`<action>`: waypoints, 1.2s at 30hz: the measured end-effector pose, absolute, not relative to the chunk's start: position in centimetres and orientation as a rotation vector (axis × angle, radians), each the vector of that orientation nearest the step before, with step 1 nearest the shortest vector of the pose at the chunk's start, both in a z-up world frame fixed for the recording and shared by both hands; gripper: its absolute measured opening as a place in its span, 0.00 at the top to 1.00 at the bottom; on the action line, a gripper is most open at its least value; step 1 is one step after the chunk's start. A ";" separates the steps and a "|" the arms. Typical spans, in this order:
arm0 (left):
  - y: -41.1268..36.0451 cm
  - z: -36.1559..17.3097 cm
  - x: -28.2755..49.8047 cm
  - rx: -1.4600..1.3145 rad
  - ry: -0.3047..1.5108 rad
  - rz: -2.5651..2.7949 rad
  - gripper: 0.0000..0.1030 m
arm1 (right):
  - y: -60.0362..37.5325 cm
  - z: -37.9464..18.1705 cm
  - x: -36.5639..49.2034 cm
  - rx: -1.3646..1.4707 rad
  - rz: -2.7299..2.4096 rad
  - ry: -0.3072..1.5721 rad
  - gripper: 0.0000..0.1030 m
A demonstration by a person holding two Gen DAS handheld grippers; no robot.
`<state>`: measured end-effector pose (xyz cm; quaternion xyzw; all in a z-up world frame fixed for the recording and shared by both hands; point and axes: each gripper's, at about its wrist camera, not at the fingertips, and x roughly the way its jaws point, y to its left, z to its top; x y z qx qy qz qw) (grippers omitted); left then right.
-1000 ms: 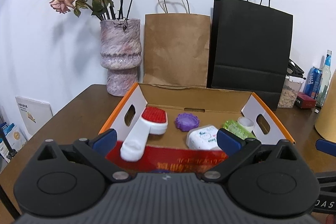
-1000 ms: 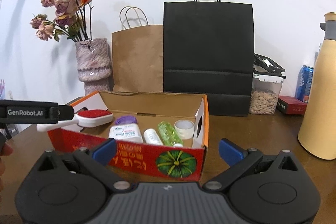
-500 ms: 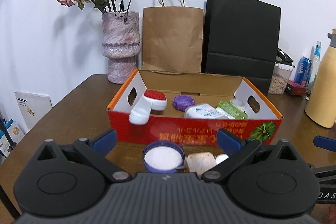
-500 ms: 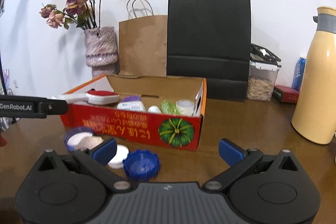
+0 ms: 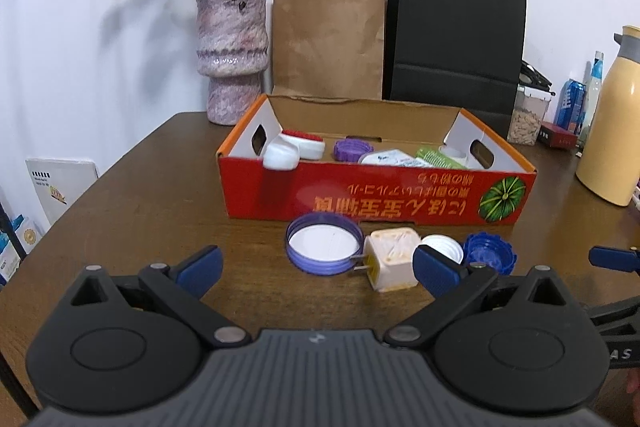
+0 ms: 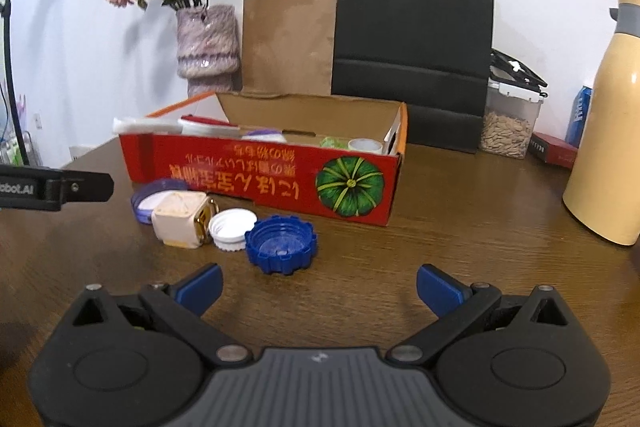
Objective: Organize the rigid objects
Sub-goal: 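Grasp the blue screw cap with the right tool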
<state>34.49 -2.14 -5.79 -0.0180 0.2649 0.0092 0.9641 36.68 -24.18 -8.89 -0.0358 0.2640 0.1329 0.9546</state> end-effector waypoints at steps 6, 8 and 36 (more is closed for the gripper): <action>-1.6 -6.5 35.1 -0.049 0.562 0.014 0.00 | -22.5 -9.6 38.2 -0.085 0.276 0.560 0.03; -1.4 -6.6 35.2 -0.054 0.565 0.014 0.00 | -22.0 -9.7 38.9 -0.087 0.274 0.567 0.07; -0.5 -9.4 39.6 0.035 0.661 0.068 0.00 | -22.0 -9.4 41.2 -0.008 0.189 0.507 0.49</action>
